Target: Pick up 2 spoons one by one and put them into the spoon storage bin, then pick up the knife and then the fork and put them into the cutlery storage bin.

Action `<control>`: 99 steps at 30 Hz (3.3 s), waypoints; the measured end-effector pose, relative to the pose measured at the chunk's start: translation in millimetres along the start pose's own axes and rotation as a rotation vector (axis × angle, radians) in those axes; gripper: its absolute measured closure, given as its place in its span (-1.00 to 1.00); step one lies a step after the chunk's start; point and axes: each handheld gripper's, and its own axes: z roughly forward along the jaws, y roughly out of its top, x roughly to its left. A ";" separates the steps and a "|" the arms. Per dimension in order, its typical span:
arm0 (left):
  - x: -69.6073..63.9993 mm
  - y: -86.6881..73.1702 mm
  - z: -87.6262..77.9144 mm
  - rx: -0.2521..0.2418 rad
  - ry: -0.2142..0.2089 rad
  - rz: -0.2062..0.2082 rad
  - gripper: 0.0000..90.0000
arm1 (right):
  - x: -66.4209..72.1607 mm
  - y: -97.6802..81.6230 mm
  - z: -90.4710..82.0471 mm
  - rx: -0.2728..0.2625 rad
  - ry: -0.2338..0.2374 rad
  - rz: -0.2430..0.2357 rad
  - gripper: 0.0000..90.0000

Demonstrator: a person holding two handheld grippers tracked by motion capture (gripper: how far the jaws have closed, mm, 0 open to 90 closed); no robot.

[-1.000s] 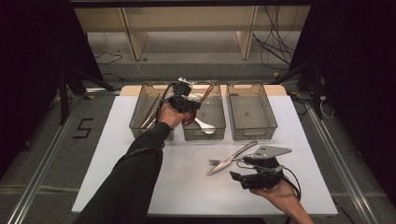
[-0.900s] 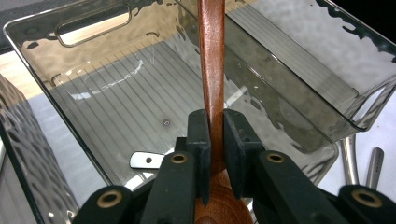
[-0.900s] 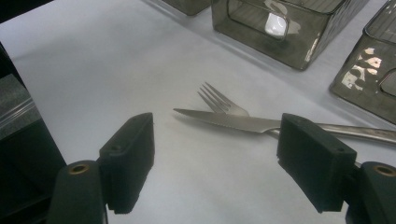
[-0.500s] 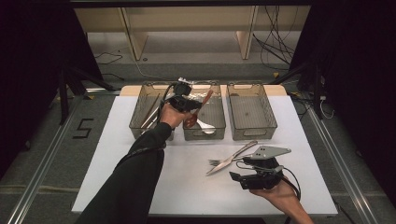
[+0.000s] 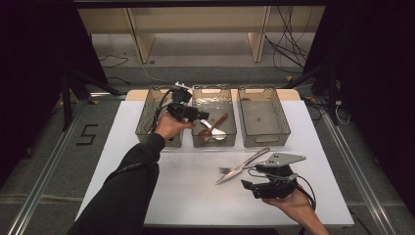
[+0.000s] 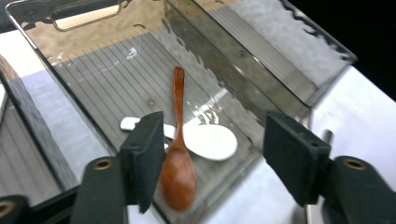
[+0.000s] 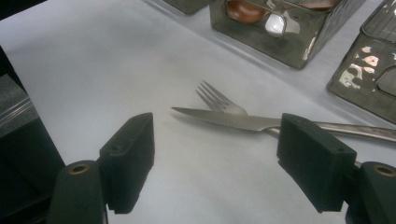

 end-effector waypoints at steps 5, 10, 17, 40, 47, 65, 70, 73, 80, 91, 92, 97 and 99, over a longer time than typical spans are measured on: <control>-2.2 -20.4 -29.0 -0.046 -0.002 0.002 -0.31 | -3.8 0.3 0.0 0.003 -0.017 0.003 -0.37; 0.2 -48.9 -52.8 -0.086 0.012 0.019 -0.41 | -9.7 2.4 1.5 0.004 -0.032 0.010 -0.37; -3.6 -77.5 -73.0 -0.115 0.037 0.042 -0.53 | -23.4 10.5 14.0 0.016 -0.066 0.019 -0.35; -3.0 -154.5 -115.4 -0.188 0.040 0.059 -0.61 | -70.2 19.0 56.5 0.079 -0.184 0.052 0.44; -7.0 -169.3 -123.2 -0.146 0.063 0.086 -0.61 | -82.6 18.0 71.6 0.122 -0.210 0.037 0.80; -10.9 -183.0 -135.1 -0.153 0.038 0.053 -0.61 | -101.3 16.9 94.8 0.188 -0.254 0.042 1.00; -12.1 -182.3 -133.4 -0.151 0.033 0.048 -0.62 | -103.4 16.0 98.4 0.204 -0.260 0.036 1.00; -12.2 -180.9 -132.5 -0.152 0.030 0.045 -0.62 | -104.9 14.9 101.0 0.215 -0.265 0.034 1.00; -12.9 -180.4 -129.2 -0.144 0.019 0.050 -0.61 | -106.7 15.9 103.4 0.238 -0.278 0.026 1.00; -12.7 -179.7 -133.5 -0.159 0.027 0.056 -0.61 | -102.5 17.3 97.9 0.336 -0.268 0.050 1.00; -13.1 -179.7 -133.2 -0.156 0.028 0.060 -0.61 | -101.4 16.7 96.9 0.342 -0.263 0.047 1.00; -13.2 -179.4 -132.3 -0.151 0.029 0.058 -0.61 | -96.0 13.3 90.5 0.376 -0.242 0.051 1.00; -13.4 -179.5 -132.1 -0.150 0.031 0.059 -0.61 | -93.7 11.6 87.6 0.391 -0.234 0.051 1.00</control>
